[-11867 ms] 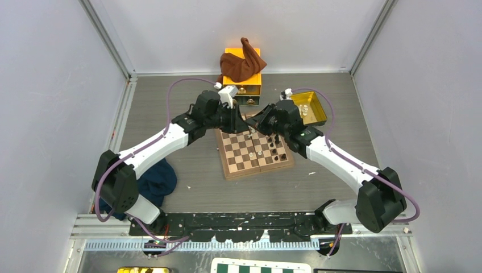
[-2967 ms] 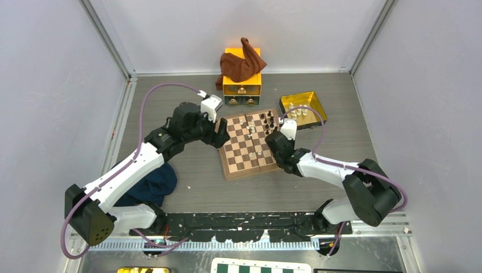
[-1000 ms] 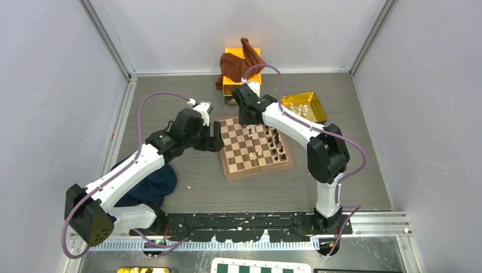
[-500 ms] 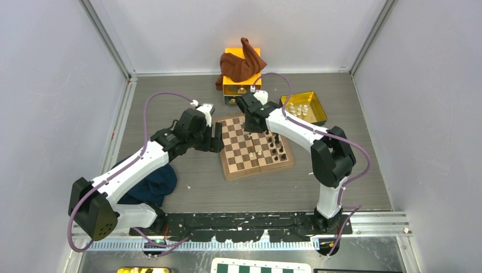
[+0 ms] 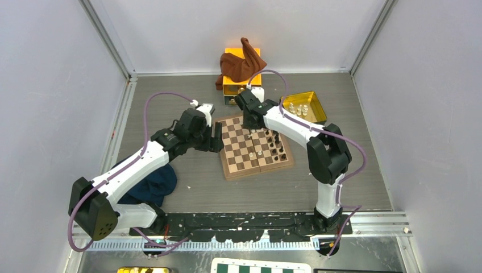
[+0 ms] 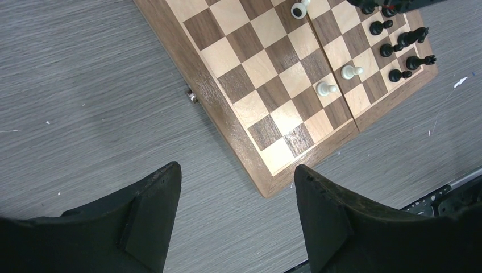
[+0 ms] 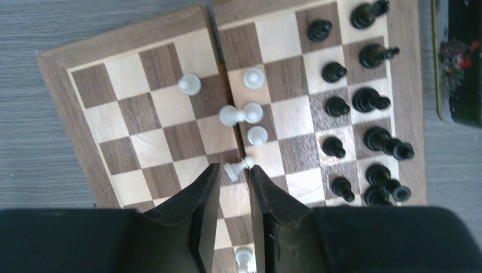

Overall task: Set up the chess pieces on the board
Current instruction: Pick up the chess piece from the chessboard.

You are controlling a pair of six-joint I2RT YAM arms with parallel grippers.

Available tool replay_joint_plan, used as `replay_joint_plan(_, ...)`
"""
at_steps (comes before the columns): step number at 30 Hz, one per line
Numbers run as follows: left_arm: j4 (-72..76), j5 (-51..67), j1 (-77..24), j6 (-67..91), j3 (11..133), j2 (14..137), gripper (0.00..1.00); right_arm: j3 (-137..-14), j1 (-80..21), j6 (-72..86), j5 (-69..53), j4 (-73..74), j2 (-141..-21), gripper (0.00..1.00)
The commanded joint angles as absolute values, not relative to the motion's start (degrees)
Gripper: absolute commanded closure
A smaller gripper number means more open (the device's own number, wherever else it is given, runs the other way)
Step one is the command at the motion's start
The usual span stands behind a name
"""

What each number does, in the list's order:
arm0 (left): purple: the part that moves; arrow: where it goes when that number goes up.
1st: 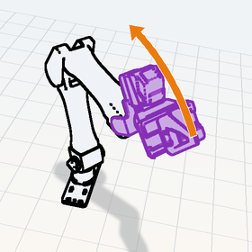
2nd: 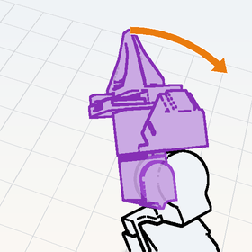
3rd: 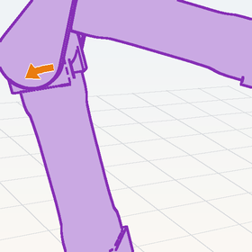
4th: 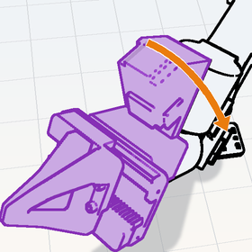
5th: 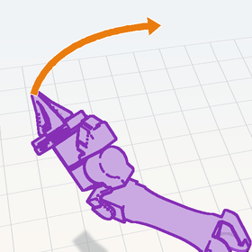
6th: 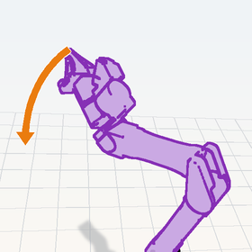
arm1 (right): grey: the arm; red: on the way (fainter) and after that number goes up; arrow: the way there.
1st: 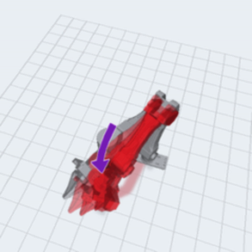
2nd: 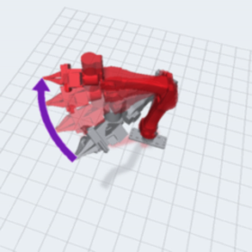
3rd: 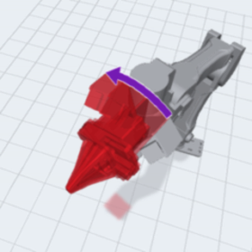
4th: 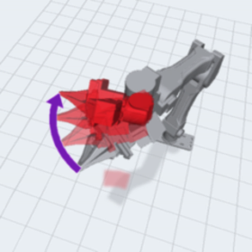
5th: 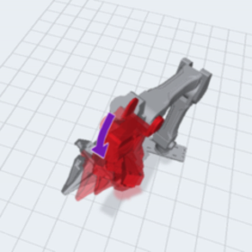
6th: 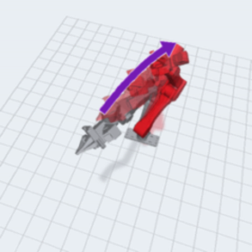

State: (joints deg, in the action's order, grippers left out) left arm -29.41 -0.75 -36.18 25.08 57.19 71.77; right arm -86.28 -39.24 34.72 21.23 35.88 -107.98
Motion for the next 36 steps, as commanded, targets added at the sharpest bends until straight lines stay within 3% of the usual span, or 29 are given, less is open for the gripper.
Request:
replay_joint_plan(1, -27.4, -1.8, -35.8, 24.6, 58.5, 71.1, 0.27, -92.8, -39.1, 29.5, 19.2, 33.3, -110.4, 0.68)
replay_joint_plan(13, -27.7, -2.7, -35.7, 24.7, 58.4, 71.3, 0.27, -103.4, -38.5, 25.4, 16.6, 34.6, -120.5, 0.61)
replay_joint_plan(28, -26.8, -2.2, -35.0, 23.8, 58.5, 72.7, 0.27, -106.9, -36.8, 24.1, 15.1, 34.8, -124.9, 0.61)
replay_joint_plan(36, -26.7, -1.9, -34.1, 23.4, 58.6, 73.2, 0.27, -109.4, -36.7, 24.0, 13.6, 36.3, -126.8, 0.66)
